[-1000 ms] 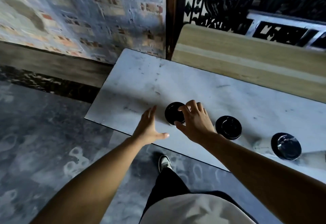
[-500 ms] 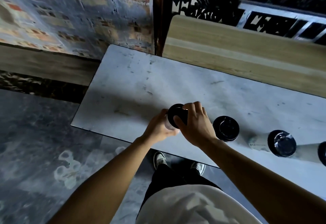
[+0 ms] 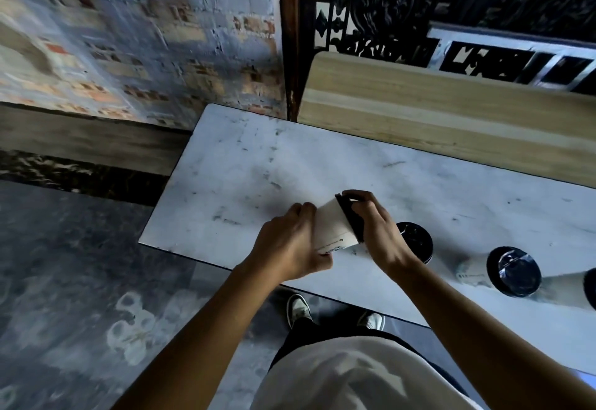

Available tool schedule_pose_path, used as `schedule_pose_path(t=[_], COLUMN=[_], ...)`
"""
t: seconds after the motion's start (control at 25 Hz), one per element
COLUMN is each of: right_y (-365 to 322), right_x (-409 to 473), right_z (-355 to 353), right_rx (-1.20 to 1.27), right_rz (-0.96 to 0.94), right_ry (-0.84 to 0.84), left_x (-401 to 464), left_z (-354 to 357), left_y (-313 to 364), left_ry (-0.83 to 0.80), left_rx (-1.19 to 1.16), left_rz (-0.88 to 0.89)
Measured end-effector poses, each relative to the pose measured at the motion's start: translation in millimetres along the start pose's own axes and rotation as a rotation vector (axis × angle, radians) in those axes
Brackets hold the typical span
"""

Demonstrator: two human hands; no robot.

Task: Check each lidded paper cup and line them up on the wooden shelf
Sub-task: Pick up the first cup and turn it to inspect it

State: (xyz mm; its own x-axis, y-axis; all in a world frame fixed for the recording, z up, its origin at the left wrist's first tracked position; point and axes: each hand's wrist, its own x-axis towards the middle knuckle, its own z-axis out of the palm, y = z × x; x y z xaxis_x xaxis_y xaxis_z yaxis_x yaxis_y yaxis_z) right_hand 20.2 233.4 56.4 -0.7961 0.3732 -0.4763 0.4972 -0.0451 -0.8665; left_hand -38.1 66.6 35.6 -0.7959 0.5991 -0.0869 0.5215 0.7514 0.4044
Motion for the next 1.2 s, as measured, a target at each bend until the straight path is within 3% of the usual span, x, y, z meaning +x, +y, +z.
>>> schedule_pose_path(t=[0.2,0.44,0.68,0.96,1.12,1.2], right_y=[-2.2,-1.1,-5.5,-9.5,-7.2,-4.0], right_x=[-6.7,-8.8,2.3,10.3,10.3,11.3], right_z=[-4.9,-12.8,-20.7,-19.0,-22.7,-25.1], right_rx=[0.107,0.149,0.02,-0.14,-0.15,-0.035], right_rz=[0.032,-0.02,0.028,-0.036,0.006,0.057], right_ry=[0.082,0.139,0.007,-0.012,-0.017,-0.005], left_x=[3.1,8.2,7.9,7.0,7.9,8.3], left_z=[-10.3,-10.7,-6.1,-3.2,-2.1,-2.5], left_y=[25.6,42.7,41.7,43.2,43.6,44.7], left_ry=[0.044,0.058,0.003,-0.031,-0.052,-0.114], left_rx=[0.163,0.194,0.091,-0.003,-0.061,-0.135], left_rz=[0.09,0.12,0.053,-0.004,-0.041,-0.094])
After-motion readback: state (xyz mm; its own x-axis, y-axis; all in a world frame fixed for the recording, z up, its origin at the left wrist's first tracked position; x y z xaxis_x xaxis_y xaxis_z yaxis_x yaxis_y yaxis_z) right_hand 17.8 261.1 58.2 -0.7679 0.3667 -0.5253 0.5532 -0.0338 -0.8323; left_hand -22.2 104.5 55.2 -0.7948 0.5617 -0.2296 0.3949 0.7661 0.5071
